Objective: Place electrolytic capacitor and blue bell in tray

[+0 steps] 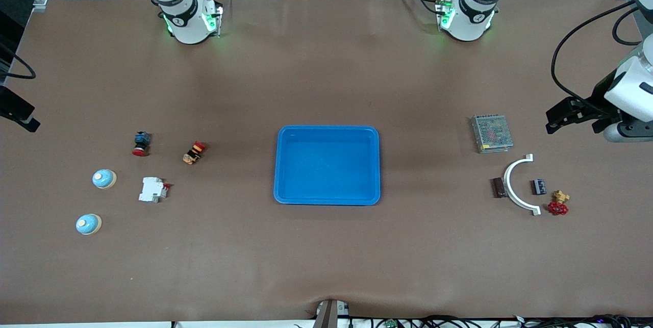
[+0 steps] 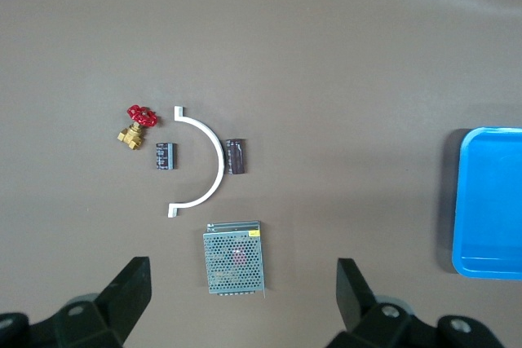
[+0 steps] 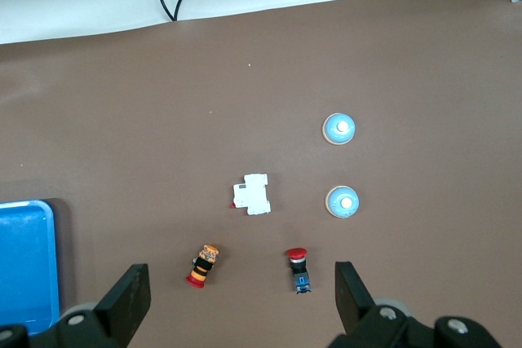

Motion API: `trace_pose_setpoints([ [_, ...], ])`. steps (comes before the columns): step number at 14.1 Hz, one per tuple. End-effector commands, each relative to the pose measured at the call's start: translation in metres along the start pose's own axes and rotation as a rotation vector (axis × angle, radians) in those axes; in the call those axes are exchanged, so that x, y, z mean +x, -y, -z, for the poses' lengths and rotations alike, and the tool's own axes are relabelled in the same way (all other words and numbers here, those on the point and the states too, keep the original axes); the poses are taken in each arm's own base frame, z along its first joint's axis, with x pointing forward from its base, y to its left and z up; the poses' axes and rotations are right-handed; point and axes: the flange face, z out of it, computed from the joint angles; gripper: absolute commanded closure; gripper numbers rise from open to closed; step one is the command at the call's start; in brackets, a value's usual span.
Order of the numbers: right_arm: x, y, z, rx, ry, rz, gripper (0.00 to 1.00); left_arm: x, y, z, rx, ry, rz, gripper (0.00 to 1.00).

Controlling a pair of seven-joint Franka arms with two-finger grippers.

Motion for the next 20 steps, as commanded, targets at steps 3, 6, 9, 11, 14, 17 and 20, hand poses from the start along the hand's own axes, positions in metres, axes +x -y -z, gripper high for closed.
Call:
trace_pose_setpoints([
  [3,-0.004,-0.004,-0.021,0.013,0.035,-0.007,0.0,0.01,0.007,-0.019,0.003,0.023,0.003,0.0],
  [6,-0.009,-0.005,-0.051,0.011,0.083,-0.006,0.0,0.019,0.0,-0.051,0.013,0.072,0.004,0.0],
  [9,-0.015,-0.019,-0.098,0.004,0.136,-0.028,0.0,0.028,0.003,-0.092,0.019,0.131,0.048,0.0],
  [11,-0.023,-0.03,-0.131,0.005,0.138,0.003,0.0,0.036,0.005,-0.117,0.022,0.145,0.067,0.0],
  [14,-0.035,-0.057,-0.18,0.004,0.113,0.068,0.0,0.045,0.001,-0.148,0.033,0.154,0.186,0.0],
  [17,-0.045,-0.078,-0.239,0.004,0.145,0.036,0.0,0.054,-0.009,-0.183,0.041,0.147,0.294,0.0],
  [20,-0.047,-0.1,-0.296,0.008,0.198,0.001,0.0,0.06,-0.008,-0.211,0.051,0.143,0.322,0.0],
])
